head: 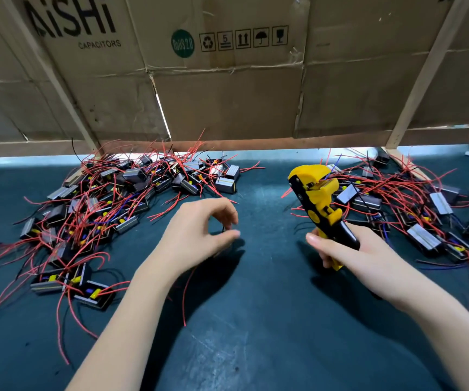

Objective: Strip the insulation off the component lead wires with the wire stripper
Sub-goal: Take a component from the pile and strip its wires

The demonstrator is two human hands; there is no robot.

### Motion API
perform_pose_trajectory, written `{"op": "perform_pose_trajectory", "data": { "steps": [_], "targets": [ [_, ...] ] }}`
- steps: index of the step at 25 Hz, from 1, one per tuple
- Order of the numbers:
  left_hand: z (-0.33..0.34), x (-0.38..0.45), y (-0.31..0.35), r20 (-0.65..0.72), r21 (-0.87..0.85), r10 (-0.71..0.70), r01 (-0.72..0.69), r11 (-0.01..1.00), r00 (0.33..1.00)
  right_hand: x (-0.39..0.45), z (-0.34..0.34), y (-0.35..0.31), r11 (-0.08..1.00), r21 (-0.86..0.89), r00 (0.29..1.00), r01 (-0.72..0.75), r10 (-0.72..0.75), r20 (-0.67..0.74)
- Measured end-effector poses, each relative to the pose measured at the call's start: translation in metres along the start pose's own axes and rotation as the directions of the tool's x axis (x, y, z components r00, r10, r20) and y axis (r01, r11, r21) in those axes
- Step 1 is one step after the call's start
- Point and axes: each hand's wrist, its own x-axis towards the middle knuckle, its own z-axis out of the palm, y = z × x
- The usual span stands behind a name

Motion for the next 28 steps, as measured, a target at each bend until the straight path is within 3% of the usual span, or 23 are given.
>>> {"op": "perform_pose_trajectory", "data": {
  "steps": [2,3,5,7,11,16,28],
  "targets": [
    [0.007,0.001,0.003,-0.217,0.015,-0.09,0.095,0.995,0.972,0.002,-0.001,0.007,0.982,-0.188,0.987,0.012,-0.041,-0.155],
    [0.009,0.001,0.003,-0.259,0.008,-0.186,0.195,0.981,0.948,0.003,-0.001,0.009,0.956,-0.295,0.973,0.0,-0.068,-0.22],
    [0.012,0.003,-0.001,-0.204,0.033,-0.321,0.334,0.942,0.925,0.005,-0.001,0.011,0.9,-0.433,0.953,-0.045,-0.091,-0.29],
    [0.015,0.004,-0.004,-0.106,0.024,-0.327,0.331,0.943,0.939,0.008,0.0,0.014,0.834,-0.543,0.949,-0.097,-0.088,-0.304],
    [0.026,0.004,0.001,0.085,-0.244,-0.289,0.301,0.922,0.954,0.013,0.01,0.023,0.595,-0.776,0.919,-0.21,-0.152,-0.365],
    [0.039,0.004,0.003,0.204,-0.452,-0.2,0.274,0.849,0.958,0.014,0.017,0.026,0.398,-0.876,0.842,-0.272,-0.341,-0.417],
    [0.046,0.004,0.005,0.19,-0.414,-0.245,0.304,0.858,0.951,0.017,0.021,0.027,0.349,-0.901,0.829,-0.258,-0.398,-0.392]
  ]
}}
